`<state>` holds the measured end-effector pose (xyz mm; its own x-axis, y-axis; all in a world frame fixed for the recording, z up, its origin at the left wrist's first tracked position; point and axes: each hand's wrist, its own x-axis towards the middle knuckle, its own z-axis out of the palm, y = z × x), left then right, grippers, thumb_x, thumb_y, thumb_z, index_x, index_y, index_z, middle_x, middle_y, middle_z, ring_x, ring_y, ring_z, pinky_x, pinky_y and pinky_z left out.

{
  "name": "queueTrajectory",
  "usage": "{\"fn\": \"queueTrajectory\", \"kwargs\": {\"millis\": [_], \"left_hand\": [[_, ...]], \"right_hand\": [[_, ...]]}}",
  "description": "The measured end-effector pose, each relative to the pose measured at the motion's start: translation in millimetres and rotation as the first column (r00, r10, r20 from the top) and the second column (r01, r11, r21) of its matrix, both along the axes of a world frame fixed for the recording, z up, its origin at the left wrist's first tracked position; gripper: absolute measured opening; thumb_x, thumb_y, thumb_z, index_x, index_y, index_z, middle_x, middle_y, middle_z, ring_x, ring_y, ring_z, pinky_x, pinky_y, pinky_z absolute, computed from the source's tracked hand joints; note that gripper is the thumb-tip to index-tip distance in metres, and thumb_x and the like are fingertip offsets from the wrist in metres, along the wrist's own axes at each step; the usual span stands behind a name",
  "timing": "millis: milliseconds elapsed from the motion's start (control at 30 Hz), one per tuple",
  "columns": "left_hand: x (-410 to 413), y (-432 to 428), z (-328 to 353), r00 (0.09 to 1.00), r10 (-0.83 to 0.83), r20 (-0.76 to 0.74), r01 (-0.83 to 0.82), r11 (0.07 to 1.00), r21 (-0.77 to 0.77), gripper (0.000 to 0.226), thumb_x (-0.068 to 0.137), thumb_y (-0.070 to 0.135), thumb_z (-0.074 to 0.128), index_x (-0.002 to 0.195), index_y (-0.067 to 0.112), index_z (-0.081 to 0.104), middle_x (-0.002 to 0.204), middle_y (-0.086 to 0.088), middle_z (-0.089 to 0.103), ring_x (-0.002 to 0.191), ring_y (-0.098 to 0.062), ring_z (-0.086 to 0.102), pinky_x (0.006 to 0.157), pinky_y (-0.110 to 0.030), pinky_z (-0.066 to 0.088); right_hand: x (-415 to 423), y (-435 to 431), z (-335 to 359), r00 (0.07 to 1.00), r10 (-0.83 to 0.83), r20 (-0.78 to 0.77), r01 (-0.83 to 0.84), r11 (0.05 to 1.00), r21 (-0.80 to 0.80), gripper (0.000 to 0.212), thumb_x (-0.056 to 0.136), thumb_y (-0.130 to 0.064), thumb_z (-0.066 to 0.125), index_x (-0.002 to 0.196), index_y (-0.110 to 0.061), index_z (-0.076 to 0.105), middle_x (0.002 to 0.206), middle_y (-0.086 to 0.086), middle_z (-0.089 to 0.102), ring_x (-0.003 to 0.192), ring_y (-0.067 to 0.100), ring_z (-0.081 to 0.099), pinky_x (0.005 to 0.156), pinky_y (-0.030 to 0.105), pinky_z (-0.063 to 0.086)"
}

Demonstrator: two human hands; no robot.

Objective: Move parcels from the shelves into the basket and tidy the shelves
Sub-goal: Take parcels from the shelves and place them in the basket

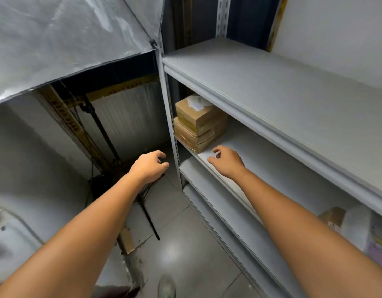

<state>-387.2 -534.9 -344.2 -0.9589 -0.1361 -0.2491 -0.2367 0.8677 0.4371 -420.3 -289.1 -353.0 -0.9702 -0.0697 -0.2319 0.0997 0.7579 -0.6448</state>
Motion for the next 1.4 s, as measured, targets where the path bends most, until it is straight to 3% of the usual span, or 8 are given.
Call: {"fn": "queueTrajectory", "kwargs": {"millis": [200, 400, 533, 733, 800, 933, 1133, 1400], "left_hand": [[-94.4, -4.0, -18.9, 0.995, 0.007, -0.1, 0.008, 0.989, 0.148, 0.047, 0.096, 0.04, 0.056, 0.139, 0.021, 0.051, 0.129, -0.005, 0.063, 0.117, -0.024, 0.059, 0.096, -0.035, 0.045], [-175.4, -10.4, -42.4, 0.981, 0.107, -0.163, -0.025, 0.897, 0.441, 0.061, 0.094, 0.048, 0.059, 0.146, 0.021, 0.041, 0.142, -0.009, 0.052, 0.126, -0.026, 0.053, 0.098, -0.037, 0.044], [-215.9, -9.0, -53.6, 0.981, 0.094, -0.17, 0.014, 0.839, 0.544, 0.077, 0.09, 0.05, 0.063, 0.152, 0.02, 0.028, 0.152, -0.011, 0.04, 0.137, -0.029, 0.043, 0.108, -0.043, 0.04], [-254.6, -4.3, -66.3, 0.989, 0.042, -0.144, 0.068, 0.732, 0.678, 0.087, 0.082, 0.056, 0.07, 0.151, 0.027, 0.026, 0.146, -0.004, 0.044, 0.129, -0.025, 0.048, 0.107, -0.046, 0.043], [-260.5, -2.9, -68.0, 0.991, 0.017, -0.134, 0.084, 0.701, 0.708, 0.082, 0.083, 0.053, 0.07, 0.149, 0.027, 0.028, 0.139, 0.0, 0.048, 0.121, -0.021, 0.052, 0.099, -0.04, 0.046], [-263.9, -2.9, -69.1, 0.993, 0.005, -0.118, 0.084, 0.67, 0.738, 0.078, 0.082, 0.05, 0.072, 0.144, 0.027, 0.031, 0.13, 0.002, 0.053, 0.116, -0.02, 0.055, 0.1, -0.041, 0.047], [-243.6, -0.2, -62.0, 0.995, 0.003, -0.102, 0.075, 0.652, 0.754, 0.073, 0.082, 0.044, 0.074, 0.141, 0.027, 0.035, 0.127, 0.003, 0.053, 0.112, -0.014, 0.055, 0.09, -0.032, 0.047], [-194.3, 1.2, -58.8, 0.999, -0.002, -0.052, 0.043, 0.603, 0.796, 0.068, 0.086, 0.042, 0.071, 0.145, 0.037, 0.036, 0.131, 0.005, 0.051, 0.112, -0.011, 0.053, 0.086, -0.028, 0.051]], "right_hand": [[-68.9, -19.1, -21.0, 0.98, -0.195, -0.032, 0.184, 0.96, -0.21, 0.047, 0.092, -0.038, 0.063, 0.134, -0.019, 0.054, 0.128, 0.006, 0.061, 0.116, 0.024, 0.057, 0.096, 0.033, 0.045], [-132.7, -40.8, -43.4, 0.925, -0.38, -0.017, 0.332, 0.828, -0.452, 0.059, 0.092, -0.041, 0.064, 0.143, -0.018, 0.045, 0.142, 0.008, 0.05, 0.126, 0.024, 0.052, 0.095, 0.03, 0.044], [-168.2, -50.0, -53.7, 0.889, -0.457, 0.019, 0.39, 0.737, -0.551, 0.074, 0.089, -0.046, 0.066, 0.15, -0.021, 0.035, 0.148, 0.007, 0.044, 0.132, 0.027, 0.047, 0.105, 0.046, 0.047], [-196.7, -59.9, -58.8, 0.857, -0.509, 0.08, 0.431, 0.623, -0.653, 0.109, 0.059, -0.066, 0.068, 0.153, -0.03, 0.028, 0.152, 0.0, 0.04, 0.135, 0.025, 0.045, 0.105, 0.051, 0.046], [-200.0, -61.6, -61.8, 0.85, -0.517, 0.105, 0.443, 0.592, -0.673, 0.104, 0.062, -0.062, 0.071, 0.152, -0.032, 0.028, 0.151, -0.001, 0.041, 0.132, 0.025, 0.047, 0.1, 0.049, 0.051], [-201.8, -63.0, -67.5, 0.84, -0.515, 0.17, 0.457, 0.503, -0.734, 0.081, 0.083, -0.04, 0.073, 0.151, -0.034, 0.03, 0.143, -0.002, 0.046, 0.117, 0.022, 0.056, 0.062, 0.03, 0.057], [-189.0, -54.5, -59.0, 0.852, -0.482, 0.203, 0.462, 0.512, -0.724, 0.071, 0.084, -0.033, 0.07, 0.147, -0.036, 0.038, 0.136, -0.002, 0.053, 0.111, 0.02, 0.059, 0.067, 0.033, 0.06], [-159.2, -38.4, -45.7, 0.912, -0.359, 0.197, 0.393, 0.632, -0.668, 0.044, 0.088, -0.025, 0.064, 0.129, -0.039, 0.055, 0.122, -0.002, 0.064, 0.1, 0.015, 0.065, 0.068, 0.036, 0.061]]}}
